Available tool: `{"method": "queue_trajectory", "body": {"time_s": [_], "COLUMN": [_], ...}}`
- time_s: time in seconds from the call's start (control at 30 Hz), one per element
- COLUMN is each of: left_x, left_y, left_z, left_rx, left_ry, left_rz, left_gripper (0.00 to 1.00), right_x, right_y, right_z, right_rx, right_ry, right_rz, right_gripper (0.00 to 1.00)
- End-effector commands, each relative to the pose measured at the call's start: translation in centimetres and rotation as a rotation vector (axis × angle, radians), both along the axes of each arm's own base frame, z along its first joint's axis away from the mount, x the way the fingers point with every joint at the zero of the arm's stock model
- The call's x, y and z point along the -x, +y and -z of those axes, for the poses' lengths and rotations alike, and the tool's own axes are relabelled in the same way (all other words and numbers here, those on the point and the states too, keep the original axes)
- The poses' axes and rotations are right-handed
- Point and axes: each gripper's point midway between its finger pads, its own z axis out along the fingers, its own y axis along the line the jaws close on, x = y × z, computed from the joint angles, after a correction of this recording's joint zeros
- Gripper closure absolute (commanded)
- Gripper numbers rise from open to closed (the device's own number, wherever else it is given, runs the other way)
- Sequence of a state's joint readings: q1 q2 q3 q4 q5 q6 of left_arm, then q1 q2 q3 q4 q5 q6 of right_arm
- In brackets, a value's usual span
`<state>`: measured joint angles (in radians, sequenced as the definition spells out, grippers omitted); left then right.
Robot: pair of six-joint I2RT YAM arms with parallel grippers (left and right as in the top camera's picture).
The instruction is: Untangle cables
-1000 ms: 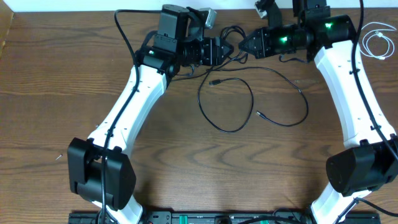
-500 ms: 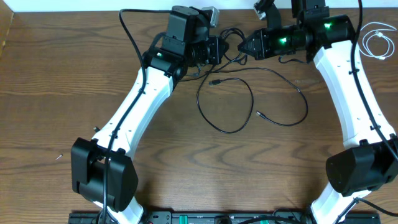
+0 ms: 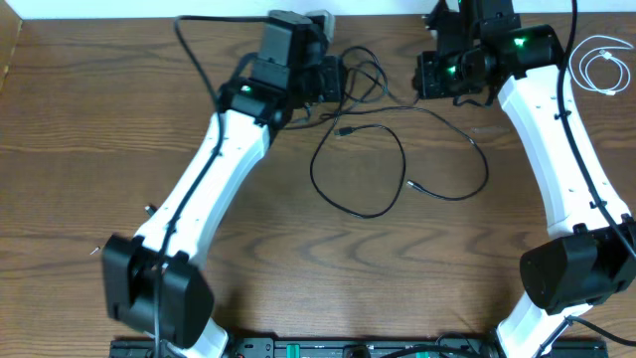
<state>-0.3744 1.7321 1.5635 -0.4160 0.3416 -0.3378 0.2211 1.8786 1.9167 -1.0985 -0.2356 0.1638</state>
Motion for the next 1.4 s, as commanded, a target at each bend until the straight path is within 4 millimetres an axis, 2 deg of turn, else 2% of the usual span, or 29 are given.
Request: {"method": "queue_trajectory", "body": {"time_s": [0.0,0.13,0.23,0.33,0.5,0.57,0.7,0.93,1.07,1.2,1.37], "left_x": [1.1,2.4,3.1,3.3,3.2,3.2,3.1,3.1,3.3,3.5,4.2], "left_y": [1.5,2.0,2.2,2.2,2.2,2.2,2.2,2.3,2.3,2.3,2.6], "left_z": [-5.1,-8.4,-9.9,-10.2,-9.5,-9.3,-9.0,-8.9,-8.7,-8.3,-7.1], "left_rx": [0.014,0.054,0.067,0.072,0.062,0.059,0.055,0.053,0.049,0.044,0.022], "left_ry": [-0.111,-0.169,-0.199,-0.206,-0.184,-0.178,-0.172,-0.169,-0.158,-0.138,-0.083], "left_rz": [-0.04,-0.05,-0.049,-0.047,-0.047,-0.047,-0.05,-0.05,-0.05,-0.045,-0.044], "left_gripper": [0.92,0.93,0.92,0.92,0.93,0.92,0.93,0.93,0.93,0.92,0.92], "right_x": [-0.9,-0.9,-0.8,-0.5,-0.2,0.1,0.0,0.3,-0.2,1.1,3.0], "right_y": [-2.8,-2.4,0.2,2.7,4.6,4.7,3.3,2.0,0.9,2.0,3.2], "right_z": [1.0,1.5,0.8,-0.4,-2.7,-3.6,-5.0,-6.6,-5.7,-4.4,-2.9], "right_rx": [0.125,0.107,0.02,-0.096,-0.236,-0.265,-0.263,-0.248,-0.165,-0.069,0.011], "right_ry": [-0.003,0.014,-0.021,-0.063,-0.113,-0.133,-0.17,-0.215,-0.214,-0.253,-0.262], "right_rz": [0.119,0.106,-0.061,-0.2,-0.3,-0.322,-0.297,-0.289,-0.257,-0.468,-0.679], "right_gripper": [0.86,0.87,0.82,0.74,0.61,0.58,0.53,0.53,0.48,0.34,0.25]}}
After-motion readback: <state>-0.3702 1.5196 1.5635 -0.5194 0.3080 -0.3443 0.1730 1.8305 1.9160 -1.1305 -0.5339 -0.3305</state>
